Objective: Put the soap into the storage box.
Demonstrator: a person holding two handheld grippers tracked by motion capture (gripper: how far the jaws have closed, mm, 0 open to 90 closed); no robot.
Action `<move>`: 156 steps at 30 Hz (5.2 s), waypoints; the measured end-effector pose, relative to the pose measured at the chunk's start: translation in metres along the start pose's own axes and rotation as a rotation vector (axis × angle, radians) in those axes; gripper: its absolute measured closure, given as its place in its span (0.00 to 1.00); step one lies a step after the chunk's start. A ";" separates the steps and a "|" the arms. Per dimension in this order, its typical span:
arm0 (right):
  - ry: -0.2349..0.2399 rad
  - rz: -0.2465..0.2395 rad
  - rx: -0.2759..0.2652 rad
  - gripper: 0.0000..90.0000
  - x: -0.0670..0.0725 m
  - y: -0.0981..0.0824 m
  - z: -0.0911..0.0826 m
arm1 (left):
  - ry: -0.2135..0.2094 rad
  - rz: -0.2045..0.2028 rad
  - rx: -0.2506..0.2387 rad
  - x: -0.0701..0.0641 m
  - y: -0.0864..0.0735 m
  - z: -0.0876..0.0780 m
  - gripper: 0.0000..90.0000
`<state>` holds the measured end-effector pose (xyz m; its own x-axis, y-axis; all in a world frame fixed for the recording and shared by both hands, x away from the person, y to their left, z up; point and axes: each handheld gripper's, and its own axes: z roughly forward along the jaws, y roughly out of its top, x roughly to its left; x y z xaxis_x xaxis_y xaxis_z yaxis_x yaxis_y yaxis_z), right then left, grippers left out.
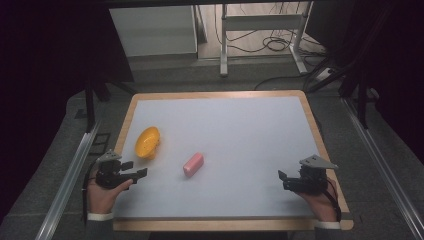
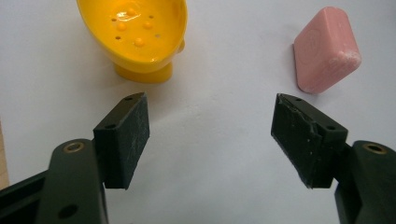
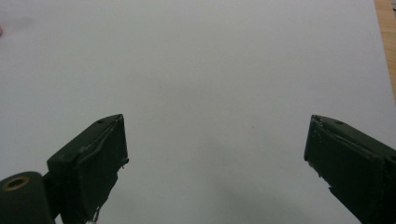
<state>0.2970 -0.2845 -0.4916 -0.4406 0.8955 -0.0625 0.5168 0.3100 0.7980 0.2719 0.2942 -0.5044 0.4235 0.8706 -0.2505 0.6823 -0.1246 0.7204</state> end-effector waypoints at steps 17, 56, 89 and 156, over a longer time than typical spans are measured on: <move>-0.032 -0.014 0.001 0.08 -0.006 -0.002 -0.003 | 0.017 -0.001 -0.003 0.000 0.000 -0.005 0.30; -0.052 0.018 0.006 0.08 -0.017 -0.009 -0.006 | 0.051 0.100 0.057 -0.037 0.042 -0.013 0.30; -0.077 0.008 0.024 0.08 -0.019 -0.011 -0.005 | 0.038 0.222 0.150 -0.067 0.075 0.008 0.28; -0.081 -0.002 0.005 0.08 -0.019 -0.010 -0.008 | -0.005 0.347 0.293 -0.122 0.105 0.076 0.28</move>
<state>0.2943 -0.3072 -0.4939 -0.3806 0.9179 -0.1122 0.5201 0.3129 0.7947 0.3366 0.1386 -0.4475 0.6594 0.7512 -0.0300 0.6390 -0.5390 0.5487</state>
